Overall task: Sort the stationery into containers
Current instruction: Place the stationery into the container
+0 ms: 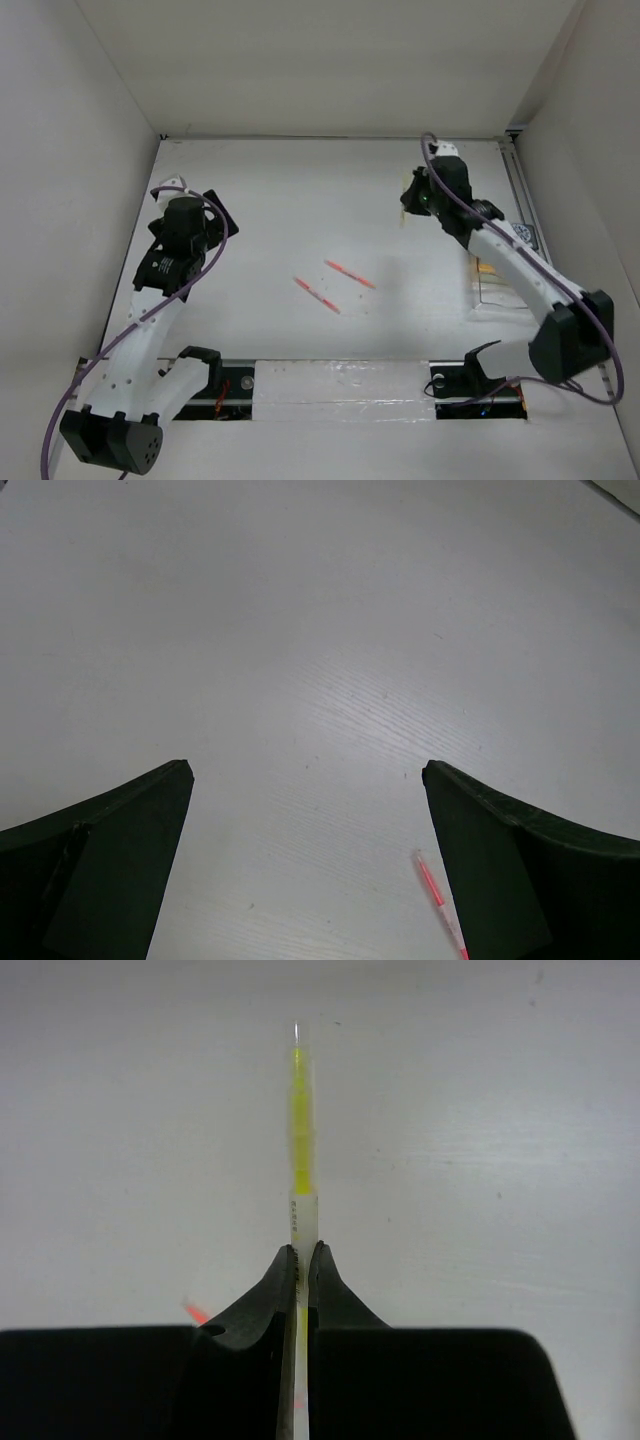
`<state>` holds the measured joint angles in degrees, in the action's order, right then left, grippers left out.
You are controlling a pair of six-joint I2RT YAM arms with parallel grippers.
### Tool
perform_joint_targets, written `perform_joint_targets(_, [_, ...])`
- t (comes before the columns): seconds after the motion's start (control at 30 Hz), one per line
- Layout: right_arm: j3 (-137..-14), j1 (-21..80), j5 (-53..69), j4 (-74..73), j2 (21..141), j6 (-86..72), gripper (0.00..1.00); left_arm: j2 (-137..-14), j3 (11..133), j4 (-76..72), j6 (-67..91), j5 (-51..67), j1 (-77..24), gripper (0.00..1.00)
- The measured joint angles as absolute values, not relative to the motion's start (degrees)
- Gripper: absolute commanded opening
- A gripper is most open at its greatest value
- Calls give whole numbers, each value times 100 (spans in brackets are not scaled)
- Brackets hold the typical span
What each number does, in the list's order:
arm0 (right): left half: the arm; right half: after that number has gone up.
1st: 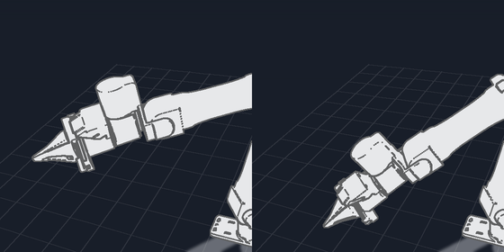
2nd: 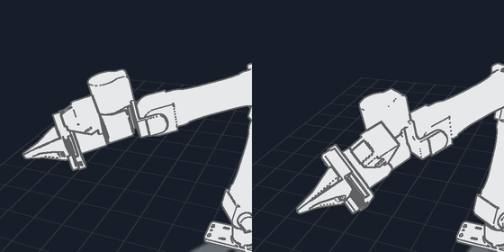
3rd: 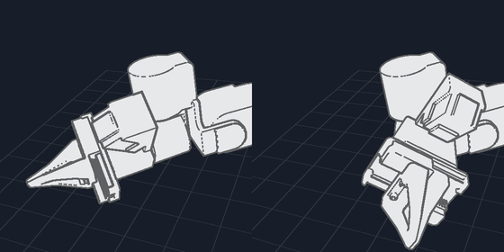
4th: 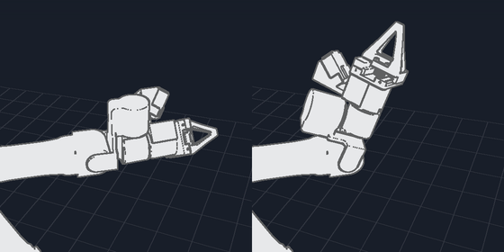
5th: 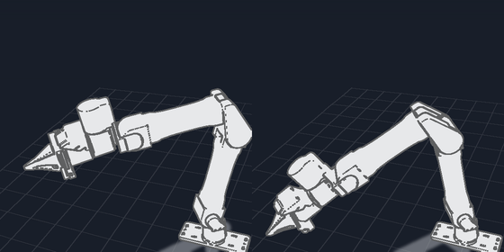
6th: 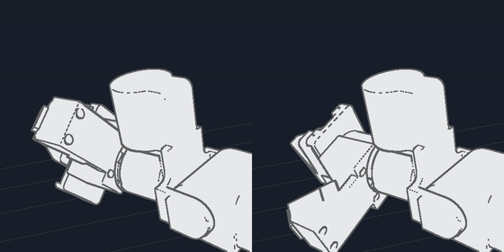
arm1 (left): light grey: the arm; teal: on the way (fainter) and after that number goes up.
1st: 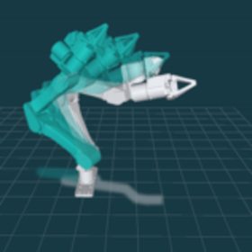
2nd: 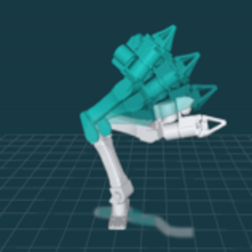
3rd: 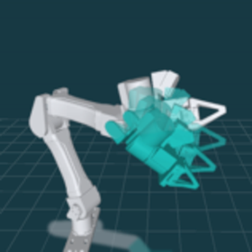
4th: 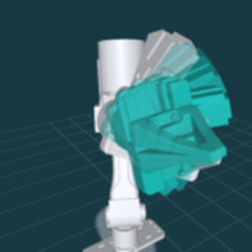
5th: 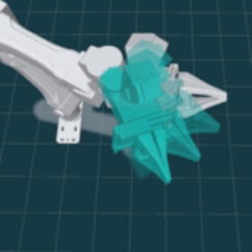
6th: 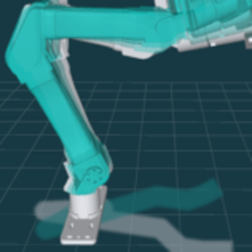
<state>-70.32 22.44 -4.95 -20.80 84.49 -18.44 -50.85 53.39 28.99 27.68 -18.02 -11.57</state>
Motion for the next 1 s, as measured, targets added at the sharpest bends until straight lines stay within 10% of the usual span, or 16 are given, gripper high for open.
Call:
perform_joint_targets(0.5, [-3494, 762, -2836, -3103, 2526, -5535, 0, -4965, 5339, 2897, 2768, -1734, -1157, 100])
perform_joint_targets(1.0, [-3494, -493, -3662, -4469, 2858, -6117, 0, -4963, 5339, 2897, 2768, -1667, -1157, 100])
